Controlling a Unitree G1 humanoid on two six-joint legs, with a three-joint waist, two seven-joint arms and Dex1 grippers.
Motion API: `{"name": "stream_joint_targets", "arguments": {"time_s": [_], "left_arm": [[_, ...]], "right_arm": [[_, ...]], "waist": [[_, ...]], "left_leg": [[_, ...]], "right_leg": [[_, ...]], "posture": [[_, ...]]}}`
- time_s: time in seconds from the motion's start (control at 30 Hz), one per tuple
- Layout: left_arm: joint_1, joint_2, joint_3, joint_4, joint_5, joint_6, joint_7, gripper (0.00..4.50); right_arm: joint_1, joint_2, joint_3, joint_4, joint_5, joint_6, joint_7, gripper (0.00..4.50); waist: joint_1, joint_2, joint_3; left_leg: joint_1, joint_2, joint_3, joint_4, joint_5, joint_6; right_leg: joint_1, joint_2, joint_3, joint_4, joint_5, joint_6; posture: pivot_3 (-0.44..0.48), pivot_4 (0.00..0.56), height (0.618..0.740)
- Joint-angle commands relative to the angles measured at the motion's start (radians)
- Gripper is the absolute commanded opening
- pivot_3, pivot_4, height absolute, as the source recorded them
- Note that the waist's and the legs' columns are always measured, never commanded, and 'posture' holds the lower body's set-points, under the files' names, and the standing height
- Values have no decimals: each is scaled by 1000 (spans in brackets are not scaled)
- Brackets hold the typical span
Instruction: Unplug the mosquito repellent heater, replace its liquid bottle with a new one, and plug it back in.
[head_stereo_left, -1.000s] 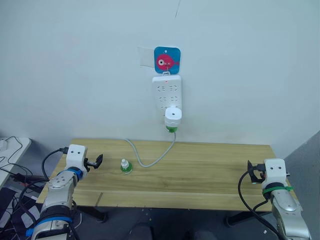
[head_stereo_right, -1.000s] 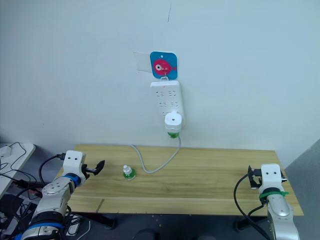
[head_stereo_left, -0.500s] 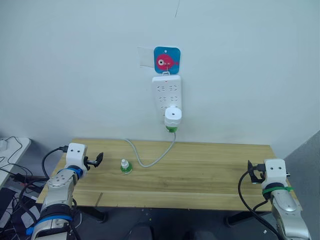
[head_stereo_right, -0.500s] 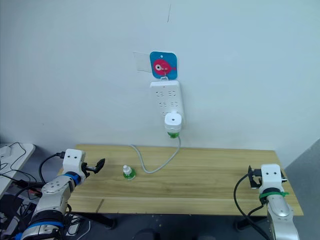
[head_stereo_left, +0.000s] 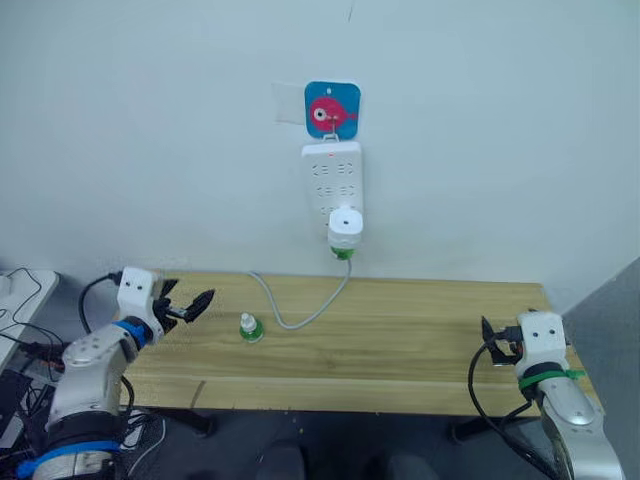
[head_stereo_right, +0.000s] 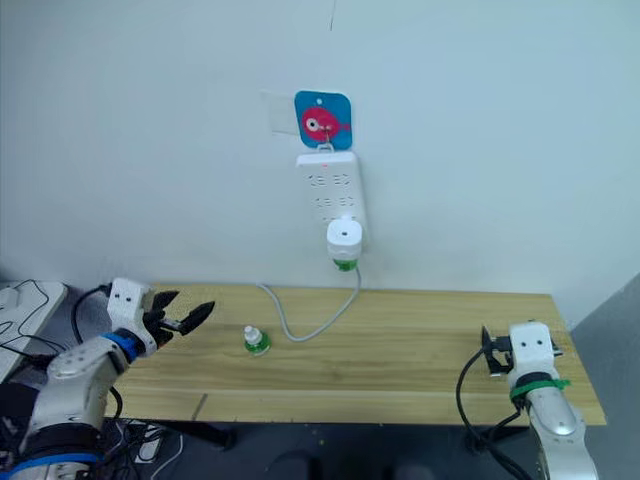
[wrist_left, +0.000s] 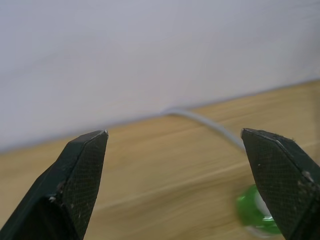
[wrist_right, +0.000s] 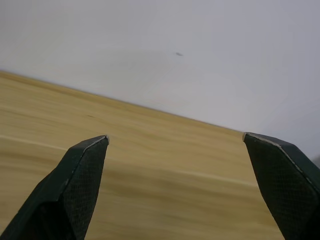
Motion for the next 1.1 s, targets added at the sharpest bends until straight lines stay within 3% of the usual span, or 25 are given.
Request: {"name": "stream_joint_targets", "arguments": {"time_s": [0.03,0.3,0.6,1.1], "left_arm": [[-59,46,-32,-142,-63,100,-91,4479],[-297,33,-130,-169,-67,167,-172,4479],[-440,25,-172,-77,-60,134,-274,4479],[-707,-138,-228,250,-4,-23,-351,4479]], "right_arm": [[-37,-17,50,-176,62,97,73,4500],[-206,36,194,-355,69,293,49,4500],[-311,162,357,-452,9,444,-63,4500],[-329,194,322,-580,86,539,-50,4500]], "waist": [[0,1,14],[0,-2,60],[-3,-2,75],[-7,0,98]], "left_leg": [[-1,-1,-1,0,0,0],[-4,-2,-8,1,1,-1],[-10,-1,-14,0,4,-6],[-23,-2,-31,15,5,-7]], "right_leg": [[0,0,0,0,0,0],[1,3,-3,-1,0,0],[-5,4,-7,-1,0,1],[-4,3,-25,1,0,1]], "posture": [[221,188,740],[210,217,740],[199,234,740],[157,247,740]]}}
